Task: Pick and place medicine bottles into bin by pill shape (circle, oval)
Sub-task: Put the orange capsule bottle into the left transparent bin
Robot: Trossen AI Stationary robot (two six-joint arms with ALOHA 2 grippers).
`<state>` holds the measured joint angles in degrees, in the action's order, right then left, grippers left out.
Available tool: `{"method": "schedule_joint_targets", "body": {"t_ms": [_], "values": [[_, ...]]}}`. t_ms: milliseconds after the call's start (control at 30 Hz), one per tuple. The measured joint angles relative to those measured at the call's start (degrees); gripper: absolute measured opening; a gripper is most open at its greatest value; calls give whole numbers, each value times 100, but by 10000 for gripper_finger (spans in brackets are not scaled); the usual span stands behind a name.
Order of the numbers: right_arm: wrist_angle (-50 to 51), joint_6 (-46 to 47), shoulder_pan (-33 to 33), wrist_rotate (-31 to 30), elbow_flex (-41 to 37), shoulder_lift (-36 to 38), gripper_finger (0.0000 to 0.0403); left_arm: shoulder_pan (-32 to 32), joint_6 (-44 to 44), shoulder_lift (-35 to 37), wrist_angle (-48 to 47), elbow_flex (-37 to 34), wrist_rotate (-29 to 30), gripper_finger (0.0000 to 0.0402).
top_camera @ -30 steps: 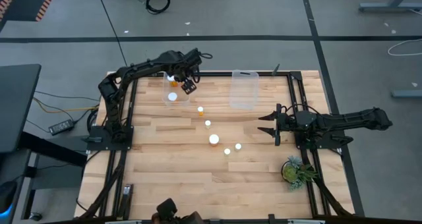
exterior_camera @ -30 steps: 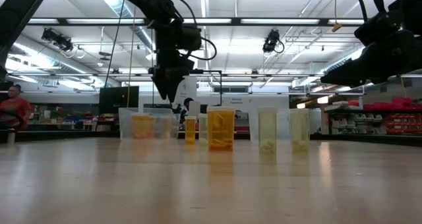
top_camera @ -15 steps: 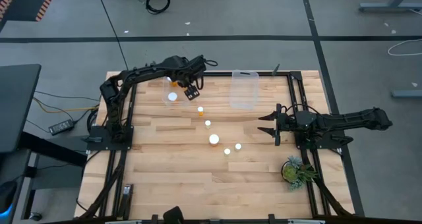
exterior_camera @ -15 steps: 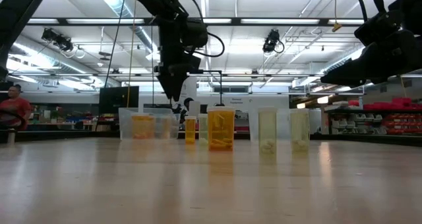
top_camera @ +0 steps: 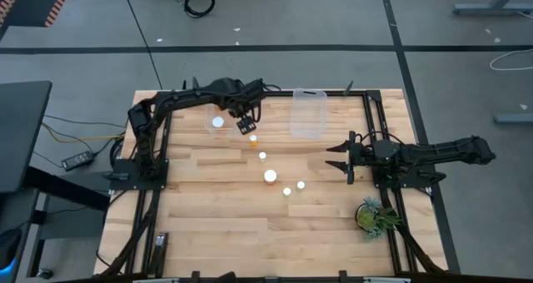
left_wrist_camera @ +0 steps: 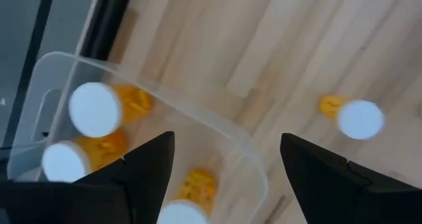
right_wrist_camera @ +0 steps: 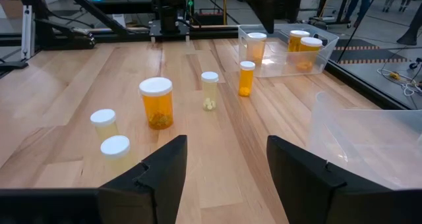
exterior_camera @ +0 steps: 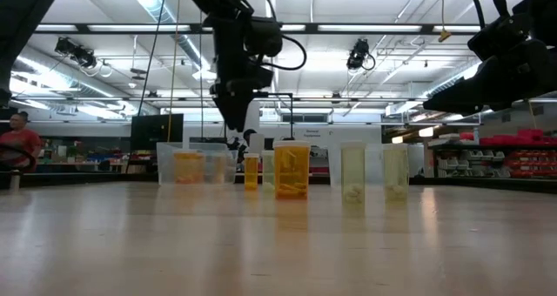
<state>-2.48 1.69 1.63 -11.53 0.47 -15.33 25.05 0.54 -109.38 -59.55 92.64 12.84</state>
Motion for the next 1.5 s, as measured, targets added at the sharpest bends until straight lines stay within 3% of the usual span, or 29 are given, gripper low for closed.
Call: {"method": "schedule_joint_targets", "body": {"t_ms": [1500], "values": [[2,0,0,0,0,0,216,-1113,-462,0,375,0,-697,286]]}}
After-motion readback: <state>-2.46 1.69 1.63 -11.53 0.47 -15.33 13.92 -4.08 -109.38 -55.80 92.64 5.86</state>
